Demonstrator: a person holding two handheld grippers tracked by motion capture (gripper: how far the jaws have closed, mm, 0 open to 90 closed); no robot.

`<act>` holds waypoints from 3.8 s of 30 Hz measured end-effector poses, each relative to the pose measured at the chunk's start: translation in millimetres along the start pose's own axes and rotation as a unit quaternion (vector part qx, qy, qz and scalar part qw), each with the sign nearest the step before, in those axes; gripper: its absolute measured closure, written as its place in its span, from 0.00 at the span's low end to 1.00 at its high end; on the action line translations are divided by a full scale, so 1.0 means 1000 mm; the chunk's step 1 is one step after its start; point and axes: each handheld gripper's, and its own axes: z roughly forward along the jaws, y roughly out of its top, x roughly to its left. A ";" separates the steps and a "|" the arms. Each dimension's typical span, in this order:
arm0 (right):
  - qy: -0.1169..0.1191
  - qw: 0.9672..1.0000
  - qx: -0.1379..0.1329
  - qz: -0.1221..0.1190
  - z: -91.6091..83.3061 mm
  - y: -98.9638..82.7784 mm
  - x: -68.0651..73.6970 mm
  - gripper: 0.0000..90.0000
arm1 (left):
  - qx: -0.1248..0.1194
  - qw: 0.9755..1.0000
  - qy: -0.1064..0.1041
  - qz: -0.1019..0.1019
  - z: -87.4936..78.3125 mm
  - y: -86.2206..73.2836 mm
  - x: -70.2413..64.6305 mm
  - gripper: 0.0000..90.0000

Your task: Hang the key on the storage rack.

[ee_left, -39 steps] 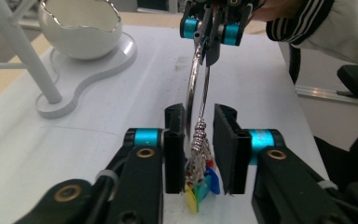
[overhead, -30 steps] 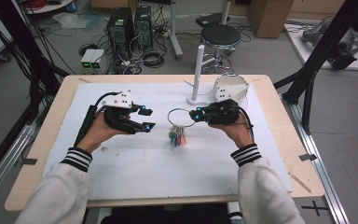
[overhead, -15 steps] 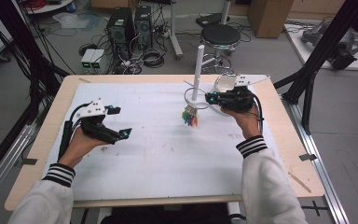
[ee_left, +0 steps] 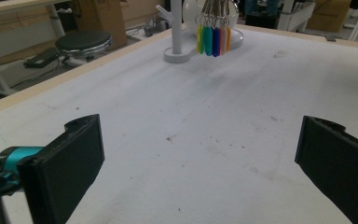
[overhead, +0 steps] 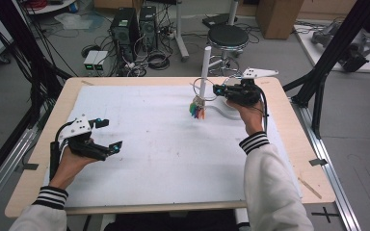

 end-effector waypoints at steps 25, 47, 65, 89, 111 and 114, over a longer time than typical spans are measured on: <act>-0.056 0.996 -0.009 0.063 0.025 -0.023 -0.029 0.98 | -0.077 0.995 0.056 -0.025 -0.027 -0.051 -0.017 0.02; -0.063 0.994 0.002 0.094 0.038 -0.037 -0.041 0.98 | -0.098 0.993 0.066 -0.031 -0.031 -0.061 -0.022 0.02; -0.104 0.992 0.047 0.049 0.030 -0.030 -0.030 0.43 | -0.104 0.991 0.072 -0.033 -0.032 -0.062 -0.022 0.02; -0.073 0.997 -0.019 -0.012 -0.062 -0.085 0.044 0.01 | -0.101 0.991 0.080 -0.031 -0.032 -0.062 -0.023 0.02; -0.084 0.990 -0.112 -0.010 -0.089 -0.170 0.070 0.01 | -0.101 0.991 0.085 -0.030 -0.032 -0.062 -0.024 0.02; -0.085 0.990 -0.113 -0.011 -0.089 -0.170 0.070 0.01 | -0.101 0.991 0.085 -0.029 -0.032 -0.062 -0.024 0.02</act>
